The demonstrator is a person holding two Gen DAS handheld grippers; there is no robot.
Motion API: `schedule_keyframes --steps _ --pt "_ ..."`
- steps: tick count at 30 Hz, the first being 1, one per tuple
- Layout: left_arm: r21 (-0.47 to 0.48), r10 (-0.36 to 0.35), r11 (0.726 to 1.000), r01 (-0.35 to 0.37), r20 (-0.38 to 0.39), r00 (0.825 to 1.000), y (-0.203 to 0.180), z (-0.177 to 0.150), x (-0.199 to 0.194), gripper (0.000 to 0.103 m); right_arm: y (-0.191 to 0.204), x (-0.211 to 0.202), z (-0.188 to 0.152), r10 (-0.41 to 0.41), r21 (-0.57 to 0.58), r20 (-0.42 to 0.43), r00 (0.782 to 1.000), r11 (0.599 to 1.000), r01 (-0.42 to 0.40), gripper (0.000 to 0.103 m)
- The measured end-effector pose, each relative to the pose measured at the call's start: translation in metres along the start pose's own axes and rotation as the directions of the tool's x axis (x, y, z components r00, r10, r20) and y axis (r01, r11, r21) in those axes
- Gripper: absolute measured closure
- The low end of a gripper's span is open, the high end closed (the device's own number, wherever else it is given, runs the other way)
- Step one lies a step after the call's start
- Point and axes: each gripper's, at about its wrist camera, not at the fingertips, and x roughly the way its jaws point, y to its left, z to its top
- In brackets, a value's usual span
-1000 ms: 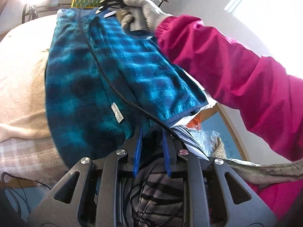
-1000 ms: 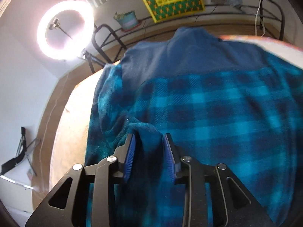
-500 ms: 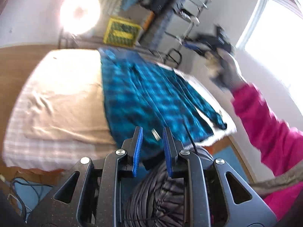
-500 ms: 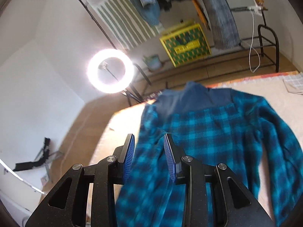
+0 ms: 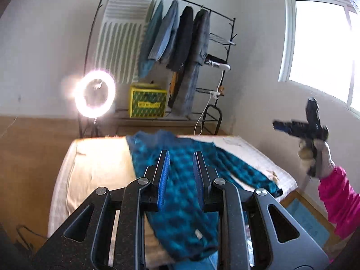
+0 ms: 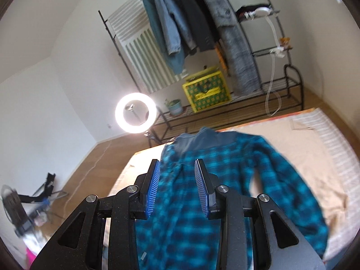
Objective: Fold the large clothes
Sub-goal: 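Reach the left gripper to the other sleeve cuff and grasp it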
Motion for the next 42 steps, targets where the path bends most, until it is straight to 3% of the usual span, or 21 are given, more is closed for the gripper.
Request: schedule_keyframes --steps 7,9,14,18,23,29,33,36,42 --pt "0.055 -0.099 0.993 0.103 -0.063 0.993 -0.040 0.021 0.049 0.082 -0.035 -0.033 -0.013 -0.117 -0.006 0.006 0.993 0.993 0.117 0.072" --pt "0.068 -0.125 0.989 0.133 -0.103 0.987 -0.055 0.016 0.071 0.082 -0.047 -0.039 -0.019 -0.147 -0.001 0.000 0.989 0.989 0.147 0.060" --pt "0.069 -0.185 0.978 0.199 -0.170 0.968 -0.084 0.014 0.114 0.082 -0.089 -0.057 -0.039 -0.232 0.028 -0.028 0.972 0.972 0.233 0.058" --pt "0.092 -0.213 0.968 0.235 -0.200 0.956 -0.109 0.012 0.137 0.082 -0.132 -0.067 -0.063 -0.307 0.078 -0.083 0.948 0.946 0.314 0.052" --pt "0.088 -0.271 0.949 0.304 -0.271 0.924 -0.146 -0.006 0.178 0.082 -0.193 -0.071 -0.098 -0.346 0.163 -0.205 0.916 0.910 0.381 0.052" --pt "0.017 -0.346 0.925 0.379 -0.375 0.860 -0.182 -0.055 0.228 0.082 -0.253 -0.061 -0.144 -0.300 0.294 -0.375 0.877 0.859 0.419 0.052" --pt "0.001 -0.375 0.906 0.423 -0.459 0.805 -0.217 -0.090 0.262 0.082 -0.289 -0.059 -0.174 -0.230 0.422 -0.401 0.887 0.813 0.402 0.052" --pt "-0.010 -0.406 0.881 0.472 -0.529 0.745 -0.253 -0.120 0.291 0.082 -0.301 -0.056 -0.185 -0.203 0.468 -0.401 0.894 0.793 0.390 0.052" --pt "0.001 -0.413 0.848 0.529 -0.624 0.664 -0.318 -0.169 0.341 0.082 -0.309 -0.047 -0.199 -0.187 0.460 -0.428 0.884 0.797 0.392 0.052"
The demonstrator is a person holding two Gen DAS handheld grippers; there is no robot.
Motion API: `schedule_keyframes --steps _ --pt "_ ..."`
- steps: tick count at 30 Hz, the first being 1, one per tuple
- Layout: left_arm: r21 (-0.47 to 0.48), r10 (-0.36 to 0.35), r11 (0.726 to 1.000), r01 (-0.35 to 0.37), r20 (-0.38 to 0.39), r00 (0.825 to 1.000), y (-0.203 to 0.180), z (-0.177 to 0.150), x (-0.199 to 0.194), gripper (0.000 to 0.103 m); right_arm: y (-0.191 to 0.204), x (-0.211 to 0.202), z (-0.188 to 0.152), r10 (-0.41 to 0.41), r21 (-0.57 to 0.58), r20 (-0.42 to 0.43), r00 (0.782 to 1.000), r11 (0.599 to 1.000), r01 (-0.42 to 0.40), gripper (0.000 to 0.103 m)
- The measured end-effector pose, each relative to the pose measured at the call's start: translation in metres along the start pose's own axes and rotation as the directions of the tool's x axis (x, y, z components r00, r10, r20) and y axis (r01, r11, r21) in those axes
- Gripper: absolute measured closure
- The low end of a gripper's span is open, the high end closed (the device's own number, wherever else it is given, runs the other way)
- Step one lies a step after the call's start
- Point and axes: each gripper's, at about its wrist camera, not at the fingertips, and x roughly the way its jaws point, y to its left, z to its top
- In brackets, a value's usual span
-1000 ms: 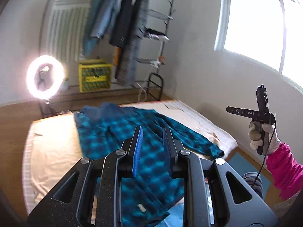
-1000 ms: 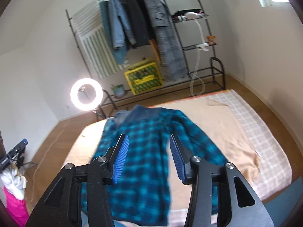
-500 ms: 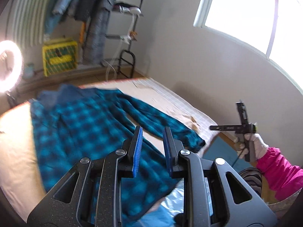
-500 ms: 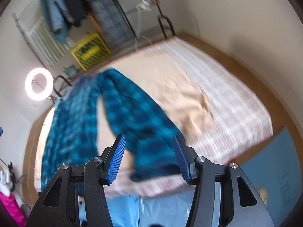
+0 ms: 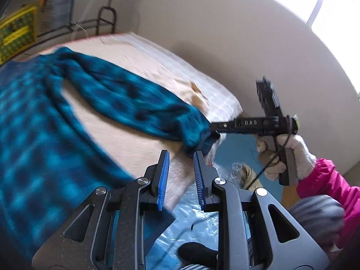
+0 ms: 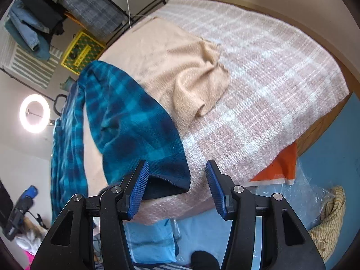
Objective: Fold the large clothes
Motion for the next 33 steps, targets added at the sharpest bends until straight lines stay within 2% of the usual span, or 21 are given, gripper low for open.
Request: schedule_keyframes --steps 5,9,10,11,12,13,14,16,18,21,22,24,25,28,31,33 --pt "0.034 -0.023 0.999 0.026 -0.079 0.997 -0.017 0.000 0.058 0.082 0.002 0.002 0.003 0.025 -0.005 0.001 1.000 1.000 -0.025 0.052" --pt "0.071 0.007 0.998 0.002 -0.120 0.993 -0.025 0.000 0.088 0.082 0.005 0.006 0.004 0.072 -0.020 -0.025 0.997 0.997 -0.073 0.073" --pt "0.081 0.022 0.997 -0.013 -0.118 0.993 -0.026 0.001 0.091 0.082 0.006 0.007 0.004 0.072 -0.028 -0.029 0.997 0.997 -0.073 0.080" --pt "0.089 0.029 0.996 -0.018 -0.117 0.993 -0.027 0.002 0.095 0.082 0.007 0.007 0.005 0.077 -0.034 -0.034 0.996 0.996 -0.078 0.094" --pt "0.091 0.023 0.996 -0.012 -0.126 0.992 -0.027 0.003 0.099 0.082 0.008 0.006 0.005 0.084 -0.034 -0.037 0.996 0.996 -0.085 0.097" --pt "0.083 0.005 0.997 0.006 -0.133 0.991 -0.027 0.004 0.102 0.093 0.009 0.004 0.006 0.094 -0.033 -0.035 0.995 0.995 -0.095 0.098" --pt "0.076 -0.022 0.997 0.033 -0.140 0.990 -0.028 0.005 0.105 0.098 0.011 -0.001 0.008 0.111 -0.034 -0.027 0.993 0.993 -0.112 0.100" --pt "0.081 -0.069 0.993 0.082 -0.145 0.987 -0.034 0.005 0.107 0.098 0.015 -0.011 0.013 0.144 -0.042 0.001 0.990 0.989 -0.144 0.100" --pt "0.095 -0.083 0.991 0.098 -0.149 0.985 -0.042 0.003 0.111 0.098 0.017 -0.025 0.019 0.181 -0.049 0.046 0.982 0.983 -0.179 0.100" --pt "0.102 -0.080 0.990 0.099 -0.172 0.982 -0.047 -0.001 0.122 0.098 0.013 -0.037 0.021 0.117 -0.049 0.107 0.987 0.993 -0.112 0.097" --pt "0.105 -0.075 0.990 0.094 -0.174 0.982 -0.048 -0.004 0.123 0.099 0.007 -0.036 0.018 0.101 -0.034 0.100 0.990 0.995 -0.098 0.092" --pt "0.109 -0.081 0.989 0.100 -0.171 0.982 -0.046 -0.008 0.121 0.099 -0.008 -0.031 0.009 0.109 0.011 0.089 0.990 0.994 -0.111 0.054" --pt "0.111 -0.078 0.989 0.098 -0.169 0.982 -0.046 -0.008 0.120 0.099 -0.015 -0.028 0.004 0.118 0.034 0.087 0.989 0.992 -0.121 0.051" --pt "0.113 -0.074 0.989 0.093 -0.165 0.984 -0.044 -0.010 0.114 0.099 -0.034 -0.012 -0.008 0.210 0.126 0.061 0.976 0.968 -0.216 0.051" --pt "0.130 -0.061 0.988 0.082 -0.163 0.985 -0.043 -0.008 0.112 0.099 -0.037 0.003 -0.013 0.251 0.170 0.034 0.967 0.952 -0.254 0.051" --pt "0.134 -0.055 0.988 0.077 -0.163 0.985 -0.043 -0.008 0.111 0.099 -0.034 0.009 -0.013 0.274 0.170 0.028 0.961 0.946 -0.274 0.061"
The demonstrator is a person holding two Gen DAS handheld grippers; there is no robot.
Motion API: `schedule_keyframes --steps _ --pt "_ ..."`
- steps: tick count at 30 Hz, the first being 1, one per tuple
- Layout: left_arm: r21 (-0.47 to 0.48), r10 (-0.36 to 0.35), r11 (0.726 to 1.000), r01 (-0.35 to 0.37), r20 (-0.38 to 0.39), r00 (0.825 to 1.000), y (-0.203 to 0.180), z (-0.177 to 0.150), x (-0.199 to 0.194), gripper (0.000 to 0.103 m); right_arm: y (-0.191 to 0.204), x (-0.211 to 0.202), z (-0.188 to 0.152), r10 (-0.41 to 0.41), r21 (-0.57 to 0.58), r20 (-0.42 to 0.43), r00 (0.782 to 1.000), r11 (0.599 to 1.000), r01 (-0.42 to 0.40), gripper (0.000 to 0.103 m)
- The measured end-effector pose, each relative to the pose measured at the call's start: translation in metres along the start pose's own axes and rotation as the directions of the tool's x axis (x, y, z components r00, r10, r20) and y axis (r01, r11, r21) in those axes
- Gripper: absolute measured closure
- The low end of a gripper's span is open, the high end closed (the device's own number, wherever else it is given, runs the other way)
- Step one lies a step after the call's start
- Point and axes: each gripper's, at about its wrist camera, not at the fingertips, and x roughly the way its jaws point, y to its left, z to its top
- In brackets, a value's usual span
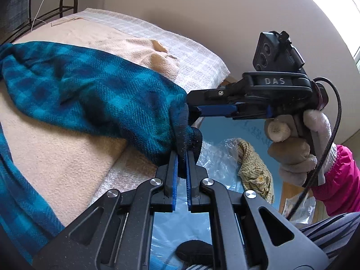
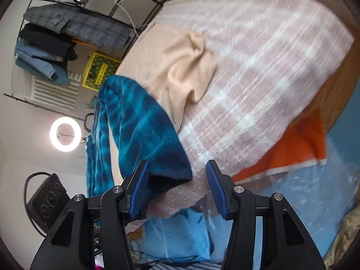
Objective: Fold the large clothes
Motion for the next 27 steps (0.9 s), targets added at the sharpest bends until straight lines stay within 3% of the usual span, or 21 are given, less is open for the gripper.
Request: schedule_keyframes --steps 1,2,6,10,13,14,15,17,21,23,25,26,27 --pt "0.003 0.004 1.000 -0.004 0.003 1.000 0.000 0.000 -0.002 0.099 0.003 0.000 0.001 0.004 -0.015 0.001 1.000 1.000 -0.004 0.072" --pt "0.001 0.005 1.000 -0.005 0.010 1.000 -0.001 -0.001 -0.004 0.099 0.007 0.001 0.003 0.007 -0.022 -0.013 1.000 1.000 -0.007 0.098" --pt "0.002 -0.021 1.000 0.021 0.028 0.999 -0.007 0.001 -0.007 0.099 0.034 -0.029 0.014 -0.024 -0.120 0.077 0.997 0.992 0.034 0.098" --pt "-0.015 -0.031 0.999 0.031 0.017 0.999 -0.010 0.002 0.007 0.099 0.037 -0.051 0.015 0.010 -0.146 0.156 0.988 0.989 0.013 0.098" --pt "-0.049 -0.046 0.998 0.046 0.006 0.999 -0.006 0.001 0.016 0.099 0.013 -0.041 0.009 -0.013 -0.080 0.140 0.990 0.996 0.024 0.093" --pt "-0.051 -0.045 0.998 0.045 0.004 0.999 -0.005 0.000 0.017 0.099 0.006 -0.037 0.007 -0.001 -0.051 0.131 0.991 0.999 0.008 0.086" --pt "-0.053 -0.044 0.998 0.044 0.002 0.999 -0.005 -0.001 0.018 0.099 -0.002 -0.034 0.004 0.010 -0.022 0.130 0.991 1.000 -0.007 0.071" --pt "-0.053 -0.047 0.997 0.047 0.002 0.999 -0.004 -0.001 0.019 0.099 -0.009 -0.030 0.000 0.010 0.013 0.143 0.990 1.000 -0.012 0.052" --pt "-0.038 -0.040 0.998 0.040 -0.001 0.999 -0.007 -0.001 0.020 0.099 -0.005 -0.017 -0.002 0.006 0.013 0.129 0.992 1.000 -0.008 0.051" --pt "-0.029 -0.032 0.999 0.032 -0.007 0.999 -0.009 0.000 0.023 0.099 0.003 -0.012 -0.002 -0.033 -0.025 0.121 0.992 0.999 0.037 0.051" --pt "-0.026 -0.023 0.999 0.023 -0.014 1.000 -0.010 -0.002 0.024 0.099 0.015 -0.006 -0.001 -0.089 -0.077 0.113 0.990 0.992 0.098 0.067" --pt "-0.029 -0.025 0.999 0.024 -0.017 1.000 -0.010 -0.002 0.023 0.099 0.018 -0.004 0.000 -0.094 -0.093 0.101 0.990 0.990 0.103 0.094" --pt "-0.032 -0.025 0.999 0.025 -0.015 1.000 -0.010 -0.002 0.020 0.099 0.024 -0.003 0.001 -0.098 -0.104 0.090 0.991 0.989 0.108 0.100"
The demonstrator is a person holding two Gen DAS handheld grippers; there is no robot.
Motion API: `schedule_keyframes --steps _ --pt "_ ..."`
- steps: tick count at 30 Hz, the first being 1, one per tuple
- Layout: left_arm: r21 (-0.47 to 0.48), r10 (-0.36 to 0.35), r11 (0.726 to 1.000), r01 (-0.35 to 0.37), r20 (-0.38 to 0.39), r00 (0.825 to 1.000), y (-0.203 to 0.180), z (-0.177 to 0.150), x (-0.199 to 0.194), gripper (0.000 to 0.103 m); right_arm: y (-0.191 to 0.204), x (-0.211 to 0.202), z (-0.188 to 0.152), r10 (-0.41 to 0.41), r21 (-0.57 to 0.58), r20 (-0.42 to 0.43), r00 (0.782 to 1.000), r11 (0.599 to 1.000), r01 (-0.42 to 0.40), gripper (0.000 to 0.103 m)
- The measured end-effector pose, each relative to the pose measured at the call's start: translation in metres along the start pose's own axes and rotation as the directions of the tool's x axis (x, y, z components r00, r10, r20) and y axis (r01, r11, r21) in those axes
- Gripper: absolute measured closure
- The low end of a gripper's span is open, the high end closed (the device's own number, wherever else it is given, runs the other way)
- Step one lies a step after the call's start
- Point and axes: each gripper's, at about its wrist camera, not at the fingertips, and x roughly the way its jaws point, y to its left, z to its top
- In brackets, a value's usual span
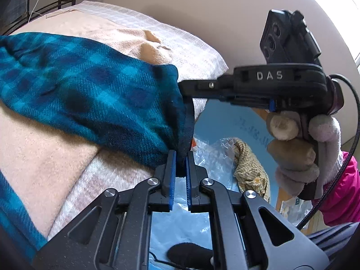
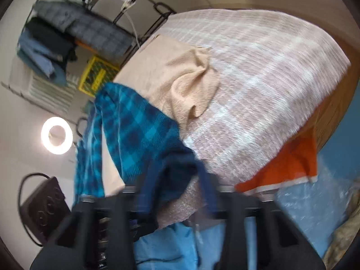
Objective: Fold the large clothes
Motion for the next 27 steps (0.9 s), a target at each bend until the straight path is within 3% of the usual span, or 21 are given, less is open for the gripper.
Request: schedule_keyframes --steps 8,14,17,21,26,27 --pt "-0.090 -0.056 0.994 0.069 0.147 0.988 0.012 -0.016 -0.094 0.096 0.071 -0.037 0.008 0.016 -0.199 0.075 0.997 0.980 -0.001 0.101" --pt "-0.193 -0.012 0.979 0.066 0.272 0.962 0.044 -0.058 -0.181 0.096 0.144 -0.054 0.013 0.051 -0.342 0.082 0.995 0.939 -0.020 0.101" --pt "-0.285 0.023 0.956 0.072 0.317 0.948 0.074 -0.084 -0.215 0.096 0.177 -0.056 0.007 0.067 -0.416 0.073 0.995 0.909 -0.030 0.101" --pt "-0.399 0.074 0.914 0.078 0.353 0.933 0.115 -0.117 -0.250 0.096 0.232 -0.049 -0.016 0.084 -0.547 0.035 0.996 0.836 -0.052 0.101" --pt "-0.483 0.098 0.869 0.110 0.385 0.918 0.141 -0.145 -0.273 0.096 0.296 -0.022 -0.066 0.058 -0.720 -0.069 0.996 0.689 -0.090 0.101" --pt "-0.492 0.101 0.863 0.112 0.387 0.917 0.144 -0.149 -0.275 0.096 0.309 -0.013 -0.082 0.043 -0.761 -0.103 0.994 0.640 -0.107 0.101"
